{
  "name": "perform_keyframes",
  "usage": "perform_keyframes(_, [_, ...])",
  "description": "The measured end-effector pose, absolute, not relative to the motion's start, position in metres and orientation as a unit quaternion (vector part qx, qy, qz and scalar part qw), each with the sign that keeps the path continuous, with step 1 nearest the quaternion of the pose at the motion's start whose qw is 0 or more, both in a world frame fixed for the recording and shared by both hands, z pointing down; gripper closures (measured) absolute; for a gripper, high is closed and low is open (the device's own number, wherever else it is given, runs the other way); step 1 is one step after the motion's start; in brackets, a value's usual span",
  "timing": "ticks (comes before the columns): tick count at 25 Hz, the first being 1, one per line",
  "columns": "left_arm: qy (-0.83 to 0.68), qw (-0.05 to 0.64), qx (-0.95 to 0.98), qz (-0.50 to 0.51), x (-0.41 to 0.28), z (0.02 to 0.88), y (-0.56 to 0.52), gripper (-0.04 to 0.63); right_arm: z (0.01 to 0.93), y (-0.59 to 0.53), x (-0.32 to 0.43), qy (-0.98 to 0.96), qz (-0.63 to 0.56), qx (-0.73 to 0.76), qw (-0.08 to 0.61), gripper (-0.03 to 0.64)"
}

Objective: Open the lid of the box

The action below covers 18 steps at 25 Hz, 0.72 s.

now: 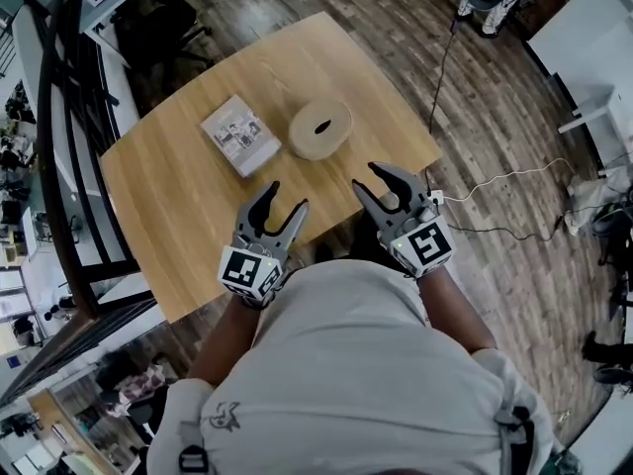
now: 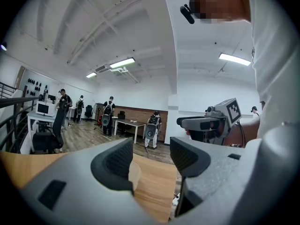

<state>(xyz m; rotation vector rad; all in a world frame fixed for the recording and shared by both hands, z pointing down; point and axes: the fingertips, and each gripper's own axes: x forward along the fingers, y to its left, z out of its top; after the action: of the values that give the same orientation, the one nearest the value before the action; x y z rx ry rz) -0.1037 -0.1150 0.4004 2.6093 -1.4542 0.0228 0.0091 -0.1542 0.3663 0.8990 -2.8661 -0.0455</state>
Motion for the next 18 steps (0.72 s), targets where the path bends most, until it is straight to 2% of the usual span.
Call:
perform_keyframes(12, [-0.539, 0.075, 0.839, 0.009, -0.126, 0.403, -0.143, 0.356, 0.375, -0.206, -0.034, -0.974, -0.027, 0.209, 0.085, 0.452])
perform_keyframes(18, [-0.559, 0.089, 0.824, 0.018, -0.127, 0.412, -0.163, 0.356, 0.399, -0.245, -0.044, -0.976, -0.05, 0.171, 0.123, 0.453])
